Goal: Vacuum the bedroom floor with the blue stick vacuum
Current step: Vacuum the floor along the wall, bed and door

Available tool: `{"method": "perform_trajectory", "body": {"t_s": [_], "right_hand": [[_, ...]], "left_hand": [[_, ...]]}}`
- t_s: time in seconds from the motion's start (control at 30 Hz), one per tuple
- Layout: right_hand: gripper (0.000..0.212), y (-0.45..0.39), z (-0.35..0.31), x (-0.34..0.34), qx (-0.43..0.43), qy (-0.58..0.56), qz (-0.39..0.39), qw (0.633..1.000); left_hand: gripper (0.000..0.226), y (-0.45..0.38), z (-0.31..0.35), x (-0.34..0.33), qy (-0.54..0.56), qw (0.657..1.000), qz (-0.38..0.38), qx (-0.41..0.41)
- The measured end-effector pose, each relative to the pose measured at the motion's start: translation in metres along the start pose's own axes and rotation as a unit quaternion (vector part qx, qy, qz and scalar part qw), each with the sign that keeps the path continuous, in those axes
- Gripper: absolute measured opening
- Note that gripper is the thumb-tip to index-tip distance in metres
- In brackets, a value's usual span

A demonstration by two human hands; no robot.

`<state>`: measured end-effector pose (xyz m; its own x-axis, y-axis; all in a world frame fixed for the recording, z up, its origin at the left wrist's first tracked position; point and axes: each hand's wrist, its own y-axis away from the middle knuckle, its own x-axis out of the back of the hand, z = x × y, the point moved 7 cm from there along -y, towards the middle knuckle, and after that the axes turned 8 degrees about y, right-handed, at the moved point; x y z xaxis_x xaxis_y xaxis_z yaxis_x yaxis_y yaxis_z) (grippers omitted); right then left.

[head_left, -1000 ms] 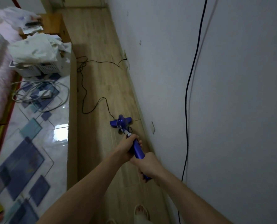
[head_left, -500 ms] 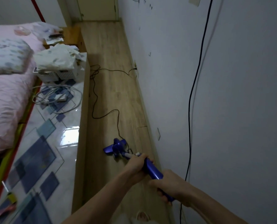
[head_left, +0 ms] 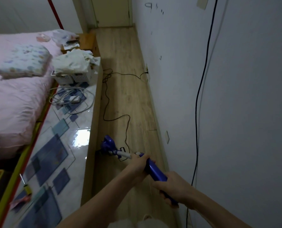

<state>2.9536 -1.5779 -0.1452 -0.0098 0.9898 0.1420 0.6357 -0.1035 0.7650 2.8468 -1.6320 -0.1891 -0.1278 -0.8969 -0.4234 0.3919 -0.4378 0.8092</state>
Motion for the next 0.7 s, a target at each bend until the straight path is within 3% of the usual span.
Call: {"method": "perform_trajectory", "body": {"t_s": [0.1, 0.27, 0.47, 0.7], "right_hand": [[0.031, -0.002, -0.008, -0.003, 0.027, 0.025, 0.022, 0.999], [0.012, 0.000, -0.008, -0.007, 0.063, 0.014, 0.076, 0.995], [0.019, -0.016, -0.014, -0.016, 0.066, 0.041, 0.151, 0.986], [0.025, -0.043, -0.040, -0.020, 0.048, 0.108, 0.193, 0.974]], "left_hand": [[0.064, 0.003, 0.008, 0.002, 0.003, 1.000, -0.023, -0.019], [0.060, 0.002, 0.009, -0.004, -0.024, 0.996, -0.080, -0.030], [0.045, -0.005, 0.026, -0.006, -0.076, 0.987, -0.136, -0.041], [0.041, -0.031, 0.044, 0.005, -0.034, 0.990, -0.135, -0.015]]}}
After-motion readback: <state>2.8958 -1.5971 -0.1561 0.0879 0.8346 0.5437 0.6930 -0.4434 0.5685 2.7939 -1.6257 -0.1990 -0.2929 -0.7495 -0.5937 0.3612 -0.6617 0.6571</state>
